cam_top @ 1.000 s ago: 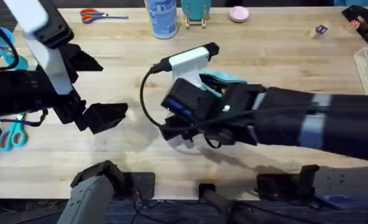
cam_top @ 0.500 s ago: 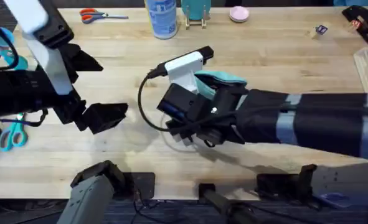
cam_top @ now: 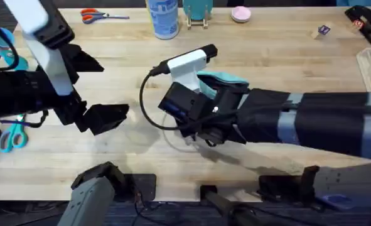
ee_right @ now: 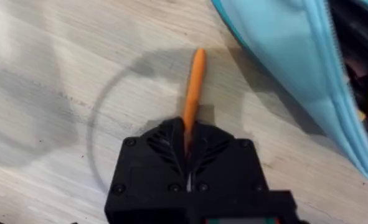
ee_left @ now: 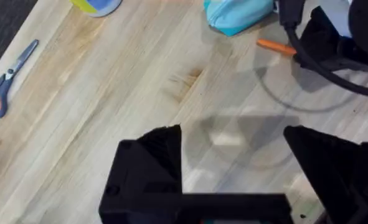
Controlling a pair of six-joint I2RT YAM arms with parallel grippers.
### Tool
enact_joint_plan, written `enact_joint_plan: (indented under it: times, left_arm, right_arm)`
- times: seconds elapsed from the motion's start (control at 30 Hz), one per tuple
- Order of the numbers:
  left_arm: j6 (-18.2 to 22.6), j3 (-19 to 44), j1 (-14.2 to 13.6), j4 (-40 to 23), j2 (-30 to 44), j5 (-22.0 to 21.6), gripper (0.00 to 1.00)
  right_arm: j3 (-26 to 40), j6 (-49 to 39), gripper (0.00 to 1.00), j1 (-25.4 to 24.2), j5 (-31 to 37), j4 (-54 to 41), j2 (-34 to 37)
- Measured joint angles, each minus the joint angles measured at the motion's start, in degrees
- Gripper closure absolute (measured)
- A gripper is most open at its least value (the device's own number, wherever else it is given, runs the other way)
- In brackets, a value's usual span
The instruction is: Unzip the bag, pick up the pens from the table one at a time and place them inside, then zip the bag closed.
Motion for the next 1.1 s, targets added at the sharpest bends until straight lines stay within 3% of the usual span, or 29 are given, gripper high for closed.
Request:
enact_joint_plan:
  times: [0.3,0.57,1.1]
  left_arm:
    - [0.0,0.0,0.0,0.0,0.0,0.0,0.008]
    - [0.0,0.0,0.0,0.0,0.0,0.1,0.008]
    - [0.0,0.0,0.0,1.1,0.0,6.6,0.008]
  right_arm:
    - [1.6,-4.4,0.971,0.0,-2.4,-1.5,-0.6]
    - [7.4,-10.0,0.971,-0.6,-3.8,-1.3,-7.3]
    - [10.8,-19.3,0.970,-12.8,-3.9,-1.4,-10.9]
